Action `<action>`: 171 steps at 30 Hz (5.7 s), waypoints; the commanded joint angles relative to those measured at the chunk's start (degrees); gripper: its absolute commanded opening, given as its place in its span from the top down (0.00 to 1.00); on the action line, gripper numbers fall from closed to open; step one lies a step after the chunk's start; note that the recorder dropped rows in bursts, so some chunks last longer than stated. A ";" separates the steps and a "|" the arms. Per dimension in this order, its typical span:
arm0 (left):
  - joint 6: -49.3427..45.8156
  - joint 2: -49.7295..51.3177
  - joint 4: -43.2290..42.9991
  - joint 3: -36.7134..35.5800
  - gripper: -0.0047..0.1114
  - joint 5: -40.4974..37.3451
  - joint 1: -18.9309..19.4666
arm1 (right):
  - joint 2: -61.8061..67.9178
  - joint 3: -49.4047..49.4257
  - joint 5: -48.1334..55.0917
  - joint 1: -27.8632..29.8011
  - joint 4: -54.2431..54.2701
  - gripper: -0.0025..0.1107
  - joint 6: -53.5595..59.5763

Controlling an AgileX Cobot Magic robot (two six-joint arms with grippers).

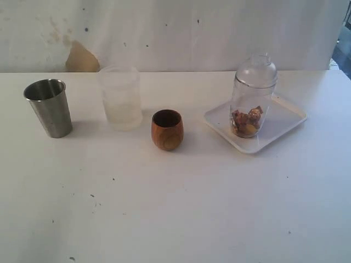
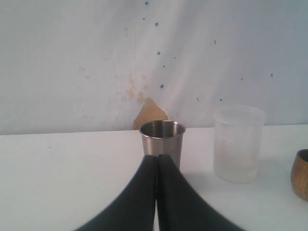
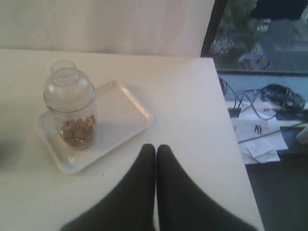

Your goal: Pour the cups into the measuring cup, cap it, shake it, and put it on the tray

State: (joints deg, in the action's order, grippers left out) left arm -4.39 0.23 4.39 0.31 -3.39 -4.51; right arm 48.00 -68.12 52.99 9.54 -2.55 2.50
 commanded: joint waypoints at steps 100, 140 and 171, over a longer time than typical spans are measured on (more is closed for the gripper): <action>0.06 -0.23 0.50 -0.31 0.96 0.29 -0.25 | -48.00 68.12 -43.98 -4.90 -1.94 0.98 -4.20; 0.06 -0.23 0.50 -0.31 0.96 0.29 -0.25 | -48.00 68.12 -42.77 -4.90 -1.78 0.98 -2.50; 0.06 -0.23 0.50 -0.31 0.96 0.29 -0.25 | -48.00 68.12 -42.77 -4.90 -1.78 0.98 -3.54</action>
State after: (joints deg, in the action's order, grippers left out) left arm -4.39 0.23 4.39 0.31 -3.39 -4.51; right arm 0.25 -0.38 10.47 4.63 -4.57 -0.77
